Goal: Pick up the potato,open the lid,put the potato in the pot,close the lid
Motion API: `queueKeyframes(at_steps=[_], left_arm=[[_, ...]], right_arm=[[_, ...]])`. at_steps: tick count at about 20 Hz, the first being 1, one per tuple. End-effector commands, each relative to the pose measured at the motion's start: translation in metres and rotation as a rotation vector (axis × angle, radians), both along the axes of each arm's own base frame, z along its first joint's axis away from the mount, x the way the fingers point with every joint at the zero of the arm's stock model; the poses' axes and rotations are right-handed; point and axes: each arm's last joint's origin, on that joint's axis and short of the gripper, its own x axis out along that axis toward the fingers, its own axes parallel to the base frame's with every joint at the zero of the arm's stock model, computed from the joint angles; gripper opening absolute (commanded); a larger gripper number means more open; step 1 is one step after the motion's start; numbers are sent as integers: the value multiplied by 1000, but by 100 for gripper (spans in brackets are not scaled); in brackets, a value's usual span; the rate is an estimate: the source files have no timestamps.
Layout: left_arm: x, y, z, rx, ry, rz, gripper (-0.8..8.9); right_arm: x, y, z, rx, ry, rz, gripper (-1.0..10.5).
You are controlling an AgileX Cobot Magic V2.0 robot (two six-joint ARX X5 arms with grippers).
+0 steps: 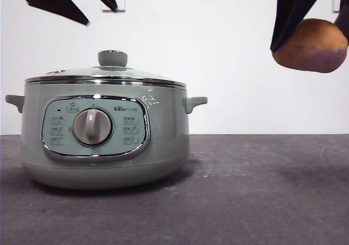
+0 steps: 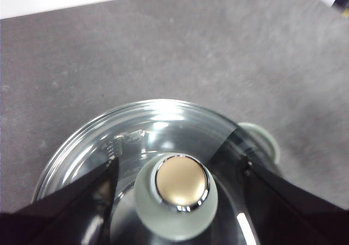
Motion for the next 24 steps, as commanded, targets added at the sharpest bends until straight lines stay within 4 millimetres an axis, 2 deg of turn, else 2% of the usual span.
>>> queueKeyframes(at_steps=[1,6,11,14,17,19,21,24], left_arm=[[10,-13,-13,79,9,3,364],[25,-26,-40,136,89,3,363],[29,-28,-47,150,120,2,328],[28,-28,-48,151,128,-3,-25],[28,-28,-47,150,124,-1,-8],[29,-28,-42,144,106,3,-8],[27,-27,-27,125,66,6,-8],[18,-22,6,79,-28,11,-8]], right_arm=[[-1,-1,-2,-16,17,-4,1],[-2,-1,-2,-20,24,-4,1],[-2,-1,-2,-20,24,-4,1],[-1,-1,-2,-18,21,-4,1],[-1,-1,-1,-12,13,-4,1],[1,0,1,6,-13,-3,1],[4,3,6,40,-56,5,1],[8,9,23,147,-112,96,-3]])
